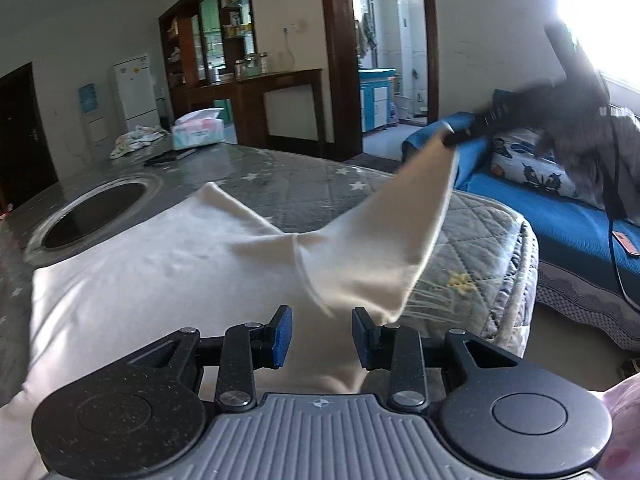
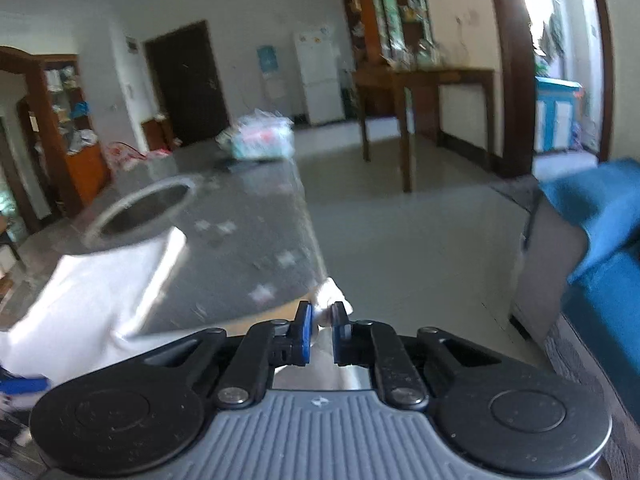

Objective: Fold clothes
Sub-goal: 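Lift the side edge with the right gripper and fold it over toward the left gripper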

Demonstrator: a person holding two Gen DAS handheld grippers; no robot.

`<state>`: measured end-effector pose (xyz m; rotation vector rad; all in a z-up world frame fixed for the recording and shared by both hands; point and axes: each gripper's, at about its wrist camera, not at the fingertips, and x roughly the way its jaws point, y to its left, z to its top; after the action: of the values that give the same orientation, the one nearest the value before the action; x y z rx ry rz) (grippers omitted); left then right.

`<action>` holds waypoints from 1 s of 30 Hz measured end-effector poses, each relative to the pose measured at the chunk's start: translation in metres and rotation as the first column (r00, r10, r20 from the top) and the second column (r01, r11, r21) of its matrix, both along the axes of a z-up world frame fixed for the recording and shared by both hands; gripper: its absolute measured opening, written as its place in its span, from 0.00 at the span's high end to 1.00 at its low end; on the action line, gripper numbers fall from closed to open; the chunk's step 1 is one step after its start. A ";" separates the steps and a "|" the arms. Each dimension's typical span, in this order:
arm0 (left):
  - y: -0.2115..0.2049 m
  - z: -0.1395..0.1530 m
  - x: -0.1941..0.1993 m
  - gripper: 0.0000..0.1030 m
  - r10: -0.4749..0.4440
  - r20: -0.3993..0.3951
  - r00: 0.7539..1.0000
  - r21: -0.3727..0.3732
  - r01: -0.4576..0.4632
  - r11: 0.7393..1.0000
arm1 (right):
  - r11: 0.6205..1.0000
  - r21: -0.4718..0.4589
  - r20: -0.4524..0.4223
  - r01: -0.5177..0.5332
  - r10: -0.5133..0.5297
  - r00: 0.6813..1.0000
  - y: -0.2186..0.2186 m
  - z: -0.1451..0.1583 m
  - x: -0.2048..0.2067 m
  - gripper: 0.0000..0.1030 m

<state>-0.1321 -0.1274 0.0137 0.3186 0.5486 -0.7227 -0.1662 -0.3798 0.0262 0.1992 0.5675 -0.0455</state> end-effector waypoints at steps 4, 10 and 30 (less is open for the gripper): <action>-0.012 -0.006 -0.001 0.66 -0.041 0.003 0.999 -0.004 0.041 0.999 | 0.998 -0.032 0.061 -0.059 0.061 0.996 0.017 0.032 0.004 0.92; -0.017 -0.012 0.002 0.65 -0.048 0.001 0.999 -0.023 0.048 0.999 | 0.983 -0.095 0.123 -0.155 0.166 0.978 0.053 0.075 0.017 0.92; 0.137 0.016 -0.006 0.58 0.377 -0.018 0.926 -0.158 -0.375 0.913 | 0.690 -0.178 -0.034 -0.701 0.708 0.706 0.272 0.058 0.057 0.92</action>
<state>-0.1384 0.0099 0.0296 0.0628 0.5169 -0.3855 -0.1089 -0.1079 0.0842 -0.2103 0.5685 0.6669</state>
